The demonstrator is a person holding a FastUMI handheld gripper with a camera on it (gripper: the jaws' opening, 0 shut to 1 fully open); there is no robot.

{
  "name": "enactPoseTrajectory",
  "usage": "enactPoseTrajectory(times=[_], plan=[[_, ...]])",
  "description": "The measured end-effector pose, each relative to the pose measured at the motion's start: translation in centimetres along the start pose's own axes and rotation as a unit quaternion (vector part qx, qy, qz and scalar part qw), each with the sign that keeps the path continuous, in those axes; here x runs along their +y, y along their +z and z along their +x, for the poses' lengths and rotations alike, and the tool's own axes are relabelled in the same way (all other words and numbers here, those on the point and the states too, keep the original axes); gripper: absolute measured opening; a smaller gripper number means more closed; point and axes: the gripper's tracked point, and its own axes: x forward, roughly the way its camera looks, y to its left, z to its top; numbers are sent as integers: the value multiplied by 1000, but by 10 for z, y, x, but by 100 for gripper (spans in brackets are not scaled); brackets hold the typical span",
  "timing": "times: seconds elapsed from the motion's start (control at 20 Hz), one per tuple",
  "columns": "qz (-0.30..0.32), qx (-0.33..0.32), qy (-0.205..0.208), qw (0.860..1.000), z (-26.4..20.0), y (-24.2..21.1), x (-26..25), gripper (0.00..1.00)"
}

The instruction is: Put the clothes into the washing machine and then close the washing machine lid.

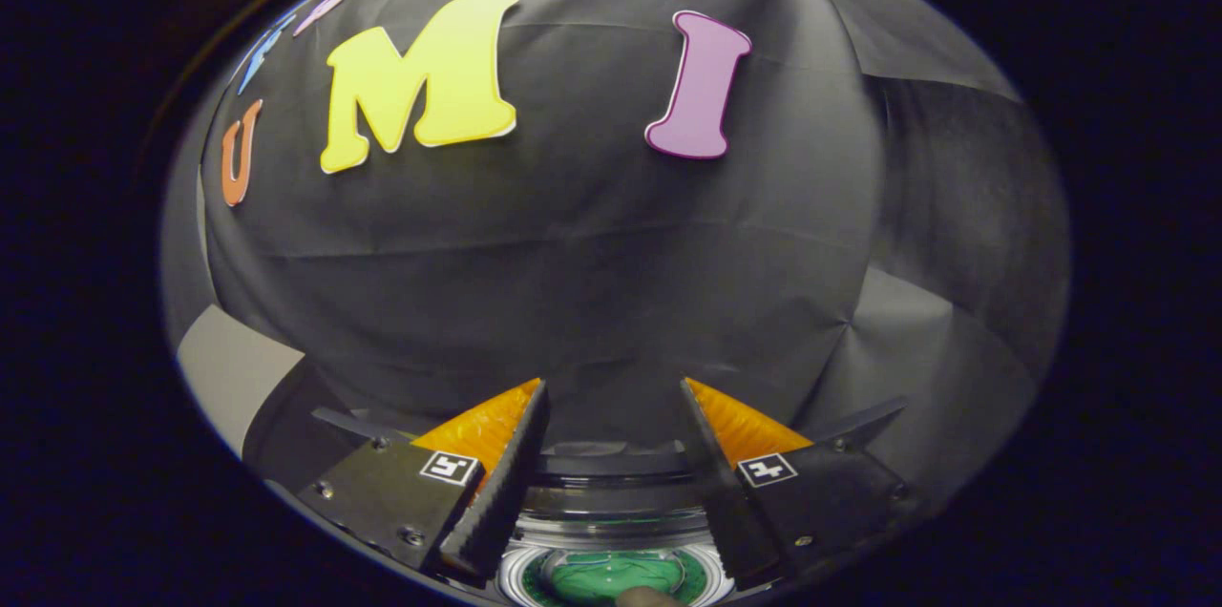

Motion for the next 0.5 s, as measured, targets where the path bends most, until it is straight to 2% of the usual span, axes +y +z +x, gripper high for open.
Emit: enactPoseTrajectory(times=[0.5], plan=[[7, -79, -4, 997, -21, -3, -2, 85]])
